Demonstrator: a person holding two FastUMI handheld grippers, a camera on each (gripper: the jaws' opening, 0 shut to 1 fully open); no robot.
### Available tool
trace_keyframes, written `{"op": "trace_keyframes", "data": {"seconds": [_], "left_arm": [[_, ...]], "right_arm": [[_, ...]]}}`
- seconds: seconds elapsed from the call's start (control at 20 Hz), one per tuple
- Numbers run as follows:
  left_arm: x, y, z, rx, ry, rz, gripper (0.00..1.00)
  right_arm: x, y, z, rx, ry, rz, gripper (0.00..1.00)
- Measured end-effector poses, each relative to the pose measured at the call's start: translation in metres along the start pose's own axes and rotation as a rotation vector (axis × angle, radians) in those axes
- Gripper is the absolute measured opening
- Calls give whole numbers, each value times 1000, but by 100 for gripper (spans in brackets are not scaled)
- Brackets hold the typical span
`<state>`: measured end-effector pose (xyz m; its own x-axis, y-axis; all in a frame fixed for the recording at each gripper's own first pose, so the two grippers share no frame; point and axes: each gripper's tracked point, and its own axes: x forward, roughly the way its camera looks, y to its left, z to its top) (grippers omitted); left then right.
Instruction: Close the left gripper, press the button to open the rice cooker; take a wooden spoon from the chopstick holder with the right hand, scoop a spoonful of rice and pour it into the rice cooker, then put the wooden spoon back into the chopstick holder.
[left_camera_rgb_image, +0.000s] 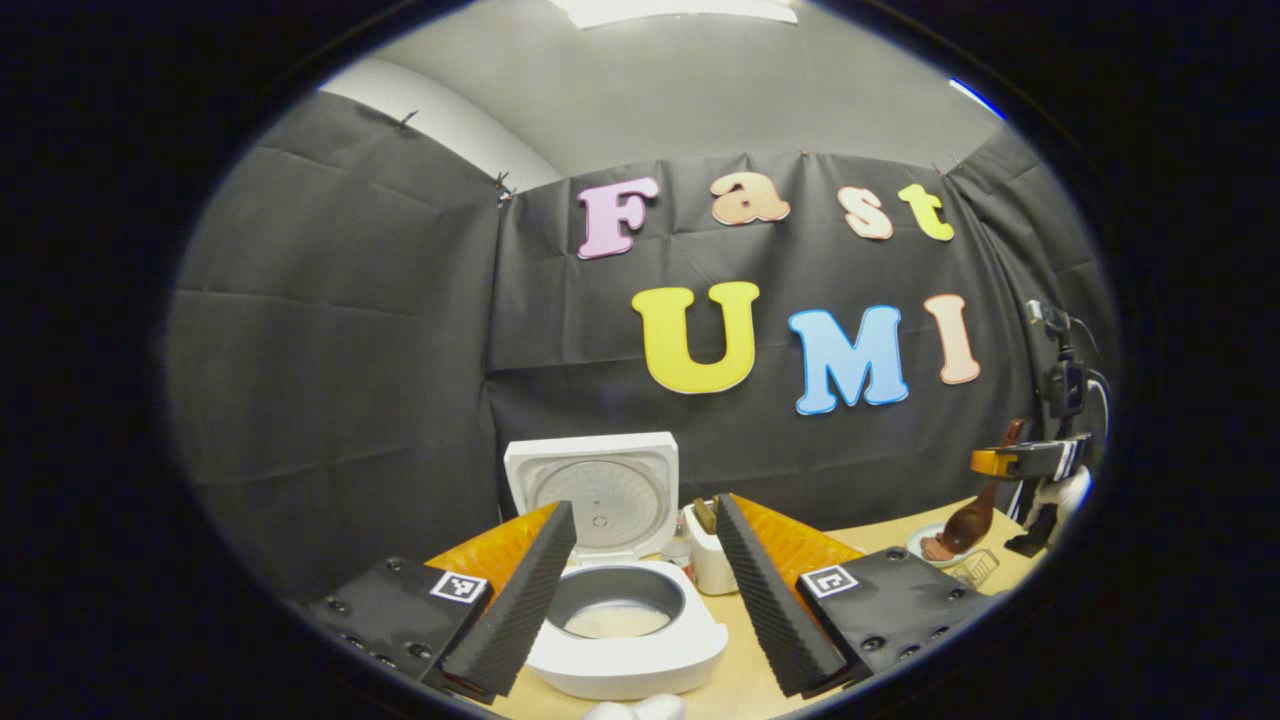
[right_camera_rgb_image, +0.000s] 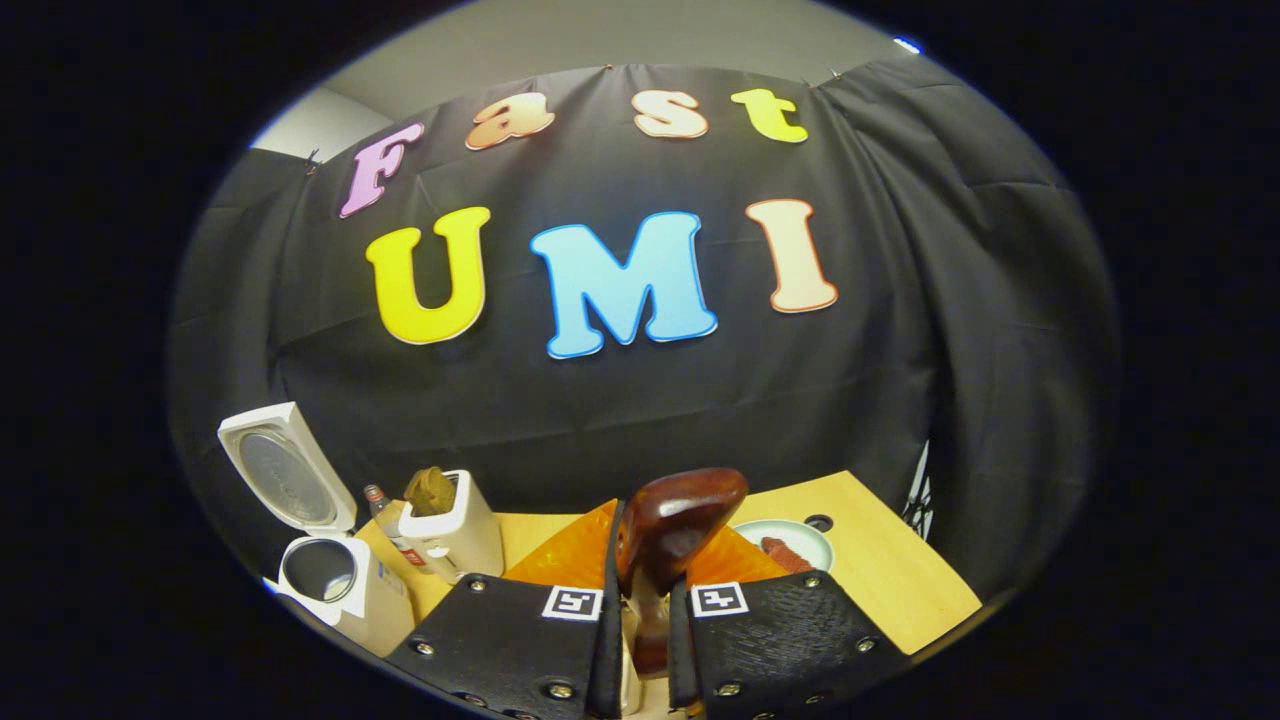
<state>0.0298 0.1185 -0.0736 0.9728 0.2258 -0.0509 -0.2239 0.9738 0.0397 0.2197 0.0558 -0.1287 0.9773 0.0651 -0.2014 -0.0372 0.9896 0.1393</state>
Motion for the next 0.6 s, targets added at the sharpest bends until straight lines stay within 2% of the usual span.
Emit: {"op": "trace_keyframes", "data": {"seconds": [0.25, 0.35, 0.6], "left_arm": [[-3, 20, -17, -2, 24, 6, 98], [-6, 23, -26, -17, 37, 5, 100], [-8, 32, -42, -17, 66, 7, 98]], "right_arm": [[7, 55, -55, -78, 60, 55, 18], [13, 66, -79, -127, 87, 60, 18], [35, 75, -122, -241, 125, 39, 18]]}}
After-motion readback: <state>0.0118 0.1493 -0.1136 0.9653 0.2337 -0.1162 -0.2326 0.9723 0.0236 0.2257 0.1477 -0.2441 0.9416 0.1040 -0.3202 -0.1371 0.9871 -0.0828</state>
